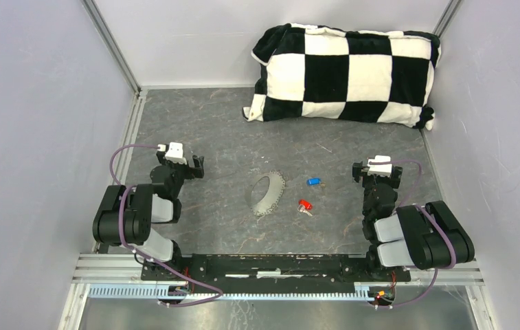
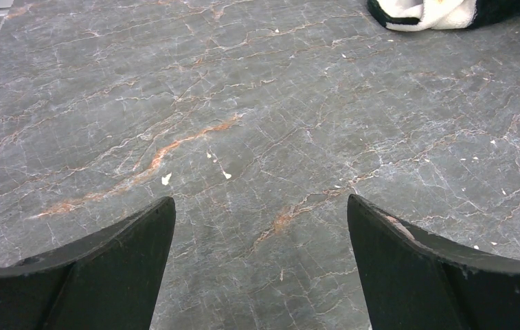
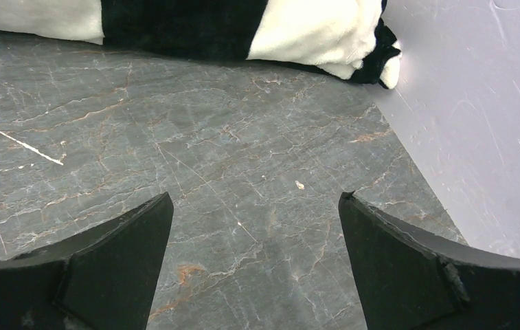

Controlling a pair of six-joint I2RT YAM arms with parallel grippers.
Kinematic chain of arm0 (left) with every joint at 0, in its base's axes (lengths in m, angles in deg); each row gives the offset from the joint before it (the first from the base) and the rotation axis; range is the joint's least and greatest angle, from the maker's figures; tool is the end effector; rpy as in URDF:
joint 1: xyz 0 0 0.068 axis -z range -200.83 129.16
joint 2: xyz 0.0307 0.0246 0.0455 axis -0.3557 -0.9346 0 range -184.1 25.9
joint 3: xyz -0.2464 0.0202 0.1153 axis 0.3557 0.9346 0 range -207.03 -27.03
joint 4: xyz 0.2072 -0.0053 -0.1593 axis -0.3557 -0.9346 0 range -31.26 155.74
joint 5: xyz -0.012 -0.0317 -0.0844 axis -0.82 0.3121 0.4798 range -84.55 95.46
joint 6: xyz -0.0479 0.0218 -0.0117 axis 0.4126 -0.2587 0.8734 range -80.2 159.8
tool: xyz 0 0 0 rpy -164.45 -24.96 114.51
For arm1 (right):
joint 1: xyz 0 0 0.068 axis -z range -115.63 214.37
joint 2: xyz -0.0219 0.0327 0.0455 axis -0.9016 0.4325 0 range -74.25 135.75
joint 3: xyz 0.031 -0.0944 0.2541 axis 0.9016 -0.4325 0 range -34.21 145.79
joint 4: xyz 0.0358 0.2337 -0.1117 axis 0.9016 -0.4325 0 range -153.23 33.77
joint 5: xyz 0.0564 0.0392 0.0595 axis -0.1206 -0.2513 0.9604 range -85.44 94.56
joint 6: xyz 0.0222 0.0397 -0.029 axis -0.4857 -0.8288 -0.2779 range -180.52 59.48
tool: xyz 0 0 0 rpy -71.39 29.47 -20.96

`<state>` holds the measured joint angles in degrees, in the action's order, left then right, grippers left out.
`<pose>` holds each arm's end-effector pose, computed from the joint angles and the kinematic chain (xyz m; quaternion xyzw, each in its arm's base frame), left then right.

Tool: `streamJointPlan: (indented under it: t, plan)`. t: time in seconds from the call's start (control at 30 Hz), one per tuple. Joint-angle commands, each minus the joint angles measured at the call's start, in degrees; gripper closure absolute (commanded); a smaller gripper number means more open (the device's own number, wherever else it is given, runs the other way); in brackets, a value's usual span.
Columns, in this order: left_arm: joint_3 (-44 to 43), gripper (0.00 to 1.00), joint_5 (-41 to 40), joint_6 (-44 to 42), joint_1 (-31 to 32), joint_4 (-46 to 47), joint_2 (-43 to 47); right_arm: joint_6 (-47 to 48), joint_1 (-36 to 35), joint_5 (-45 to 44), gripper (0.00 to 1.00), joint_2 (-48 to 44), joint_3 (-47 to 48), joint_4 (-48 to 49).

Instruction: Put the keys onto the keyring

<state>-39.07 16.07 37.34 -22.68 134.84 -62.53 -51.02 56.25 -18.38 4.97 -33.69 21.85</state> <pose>0.2369 0.0010 0.1396 0.0651 0.7471 -0.0447 0.6600 0.1843 0.0123 0.1432 0.0314 0.7099 -0.1496 0.6875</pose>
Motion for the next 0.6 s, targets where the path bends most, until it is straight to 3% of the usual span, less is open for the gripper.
streamJointPlan:
  t: [0.0, 0.07, 0.13, 0.2, 0.3, 0.33, 0.4, 0.47, 0.57]
  plan:
    - [-0.37, 0.00, -0.77, 1.68, 0.09, 1.78, 0.27, 0.43, 0.18, 0.33, 0.02, -0.46, -5.02, 1.81]
    - [0.00, 0.00, -0.81, 1.69, 0.12, 2.42, 0.73, 0.30, 0.15, 0.52, 0.02, -0.39, -4.81, 1.36]
    - [-2.58, 0.00, -1.52, 2.17, -0.08, -4.00, 3.74, -0.10, 0.29, -1.87, 0.02, -0.85, -4.90, 1.92]
    - [-9.97, 0.00, 0.16, 1.11, -0.09, -20.64, 8.01, -1.89, 0.26, -5.94, 0.02, -4.59, -3.26, -3.92]
    - [-21.32, 0.00, 8.34, -3.85, -0.11, -41.97, 10.01, -1.63, 0.13, -3.97, 0.02, -12.21, 2.28, -18.44]
    - [-24.30, 0.00, 11.69, -5.80, -0.09, -48.28, 10.00, -4.92, 0.08, -4.35, 0.02, -14.44, 3.41, -22.20]
    - [-29.85, 0.00, 20.15, -11.53, 0.05, -62.80, 9.70, -21.09, 0.18, -11.46, 0.02, -18.33, 7.66, -30.87]
    - [-35.04, 0.00, 28.06, -19.66, 0.78, -76.39, 9.04, -23.18, 0.27, -7.39, 0.02, -19.07, 13.23, -42.46]
    - [-41.13, 0.00, 32.12, -33.13, 4.89, -93.56, 7.57, -26.20, 0.23, -0.42, 0.02, -14.34, 21.59, -55.20]
